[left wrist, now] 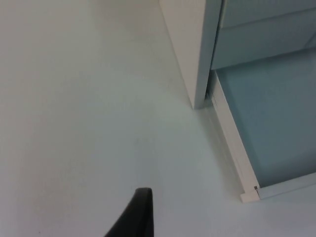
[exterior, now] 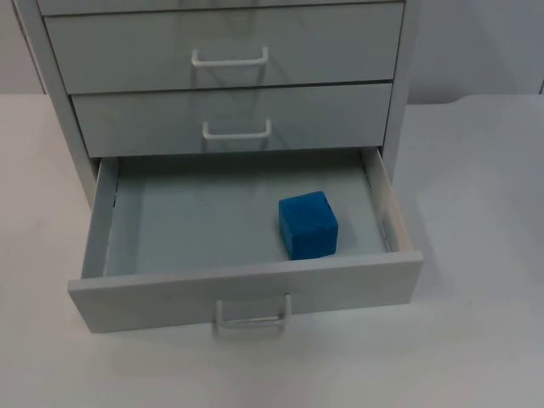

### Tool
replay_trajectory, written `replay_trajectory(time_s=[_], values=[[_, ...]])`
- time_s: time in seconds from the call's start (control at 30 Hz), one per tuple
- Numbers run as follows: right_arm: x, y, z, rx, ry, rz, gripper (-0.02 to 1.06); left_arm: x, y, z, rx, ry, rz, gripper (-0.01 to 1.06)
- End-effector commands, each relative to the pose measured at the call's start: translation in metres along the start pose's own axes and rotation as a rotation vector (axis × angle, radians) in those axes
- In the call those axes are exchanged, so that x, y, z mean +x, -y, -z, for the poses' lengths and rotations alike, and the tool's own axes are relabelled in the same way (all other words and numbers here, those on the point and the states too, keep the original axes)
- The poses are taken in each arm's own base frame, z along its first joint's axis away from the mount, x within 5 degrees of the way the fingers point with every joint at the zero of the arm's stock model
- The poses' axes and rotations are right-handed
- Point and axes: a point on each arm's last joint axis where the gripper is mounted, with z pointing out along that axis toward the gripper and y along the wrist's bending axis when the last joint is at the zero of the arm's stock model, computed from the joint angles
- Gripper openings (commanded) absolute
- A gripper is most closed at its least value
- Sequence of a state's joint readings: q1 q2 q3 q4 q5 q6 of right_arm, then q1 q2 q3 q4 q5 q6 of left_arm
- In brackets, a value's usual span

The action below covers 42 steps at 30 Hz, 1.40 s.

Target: Open the drawer with the left hand, place the block into the drawer with the right hand, then close the drawer with the left hand.

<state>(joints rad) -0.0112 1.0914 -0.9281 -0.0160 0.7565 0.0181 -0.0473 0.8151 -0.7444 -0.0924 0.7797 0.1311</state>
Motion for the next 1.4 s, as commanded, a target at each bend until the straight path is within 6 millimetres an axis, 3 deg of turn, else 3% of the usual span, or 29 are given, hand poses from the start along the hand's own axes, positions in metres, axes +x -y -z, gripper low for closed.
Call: replay_trajectory(time_s=[0.0,0.07,0.17,0.2,0.33,0.8,1.07,1.27,1.37], values=[[0.0,0.001,0.001,0.006,0.015,0.015,0.83,0.001,0.0,0.001,0.006,0.011,0.007,1.04],[0.0,0.001,0.001,0.006,0.015,0.015,0.83,0.001,0.0,0.001,0.006,0.011,0.007,1.01],[0.0,0.001,0.001,0.002,0.022,0.01,0.83,0.0,0.001,0.001,0.012,0.016,0.014,0.71],[0.0,0.001,0.001,0.002,0.022,0.01,0.83,0.0,0.001,0.001,0.012,0.016,0.014,0.71],[0.0,0.001,0.001,0.002,0.024,0.01,0.83,-0.002,0.001,0.001,0.009,0.04,0.014,0.0],[-0.001,0.0,0.001,-0.001,0.026,0.007,0.83,-0.008,0.0,0.001,0.005,0.108,0.023,0.0],[-0.001,0.0,0.002,-0.004,0.029,0.004,0.83,-0.012,0.009,0.0,0.1,0.146,0.041,0.0],[-0.003,-0.001,0.002,-0.017,0.05,-0.011,0.83,-0.018,0.033,-0.017,0.362,0.121,-0.096,0.0],[-0.003,-0.001,0.002,-0.017,0.05,-0.011,0.83,-0.016,0.054,-0.04,0.487,0.034,-0.175,0.0]])
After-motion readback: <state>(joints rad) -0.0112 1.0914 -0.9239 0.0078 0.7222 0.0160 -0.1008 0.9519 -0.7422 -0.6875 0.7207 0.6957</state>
